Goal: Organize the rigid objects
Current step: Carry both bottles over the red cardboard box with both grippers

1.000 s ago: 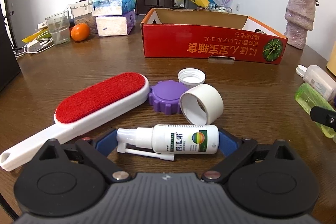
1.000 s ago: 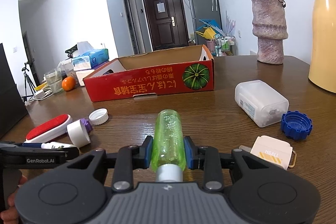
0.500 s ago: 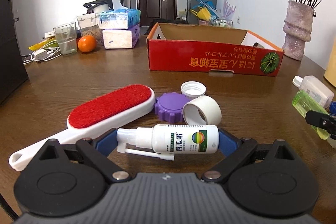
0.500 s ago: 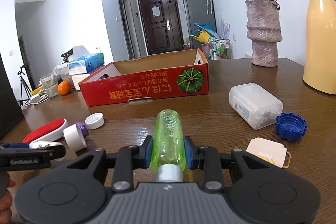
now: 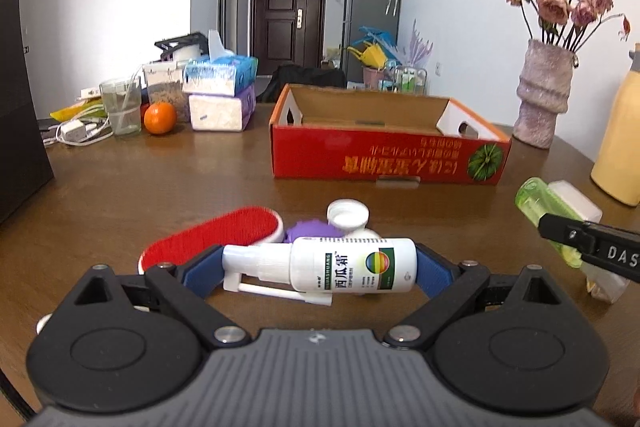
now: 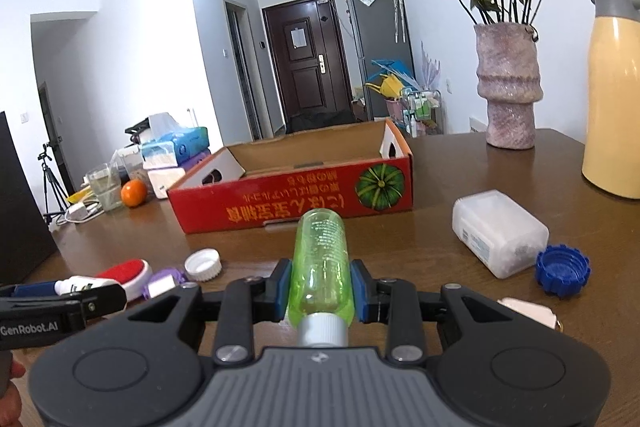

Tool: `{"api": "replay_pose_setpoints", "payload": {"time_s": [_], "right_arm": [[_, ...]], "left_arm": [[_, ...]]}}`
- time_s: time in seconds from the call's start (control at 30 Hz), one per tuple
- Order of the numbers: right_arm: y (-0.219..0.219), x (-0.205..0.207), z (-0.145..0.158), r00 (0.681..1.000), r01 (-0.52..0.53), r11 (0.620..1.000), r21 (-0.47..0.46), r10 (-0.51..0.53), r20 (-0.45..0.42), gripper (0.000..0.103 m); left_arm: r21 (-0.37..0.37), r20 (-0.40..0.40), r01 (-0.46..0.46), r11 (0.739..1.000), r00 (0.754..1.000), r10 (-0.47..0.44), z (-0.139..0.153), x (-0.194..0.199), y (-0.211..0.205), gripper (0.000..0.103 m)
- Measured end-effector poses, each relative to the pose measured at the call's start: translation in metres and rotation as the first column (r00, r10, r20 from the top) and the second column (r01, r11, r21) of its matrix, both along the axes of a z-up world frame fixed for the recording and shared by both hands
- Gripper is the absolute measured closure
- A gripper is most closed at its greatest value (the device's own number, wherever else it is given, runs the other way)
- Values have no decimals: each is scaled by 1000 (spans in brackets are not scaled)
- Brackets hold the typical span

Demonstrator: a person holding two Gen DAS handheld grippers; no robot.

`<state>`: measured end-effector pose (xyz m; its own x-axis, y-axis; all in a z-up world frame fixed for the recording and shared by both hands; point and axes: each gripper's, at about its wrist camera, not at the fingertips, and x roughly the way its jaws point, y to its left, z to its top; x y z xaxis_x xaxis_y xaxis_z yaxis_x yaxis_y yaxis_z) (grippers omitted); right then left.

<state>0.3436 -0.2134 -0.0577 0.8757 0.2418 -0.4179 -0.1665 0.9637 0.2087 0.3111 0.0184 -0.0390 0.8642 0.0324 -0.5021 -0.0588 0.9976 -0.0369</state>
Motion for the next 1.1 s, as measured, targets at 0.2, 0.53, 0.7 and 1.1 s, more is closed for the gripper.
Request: {"api": "replay_pose_setpoints", "payload": {"time_s": [0.2,0.53,0.7,1.1], "right_arm": [[8,10,15,1000,6,1000,3,-6,21,73],[19,39,37,998,22,1000,16,-22,53,73],[23,57,47,997,33,999,25,-35,66,73],[26,110,54,995,62,997,47,-65,70,73]], "left_arm": [[-16,32,-2,1000,999,3,19,10,3,5],[-37,107,-4,999,994,8,48,34,2,5],[-43,126,-15,999,992,21,58,51,1,5],[-69,148,-58,996,987,68,73,105,2,5]]}}
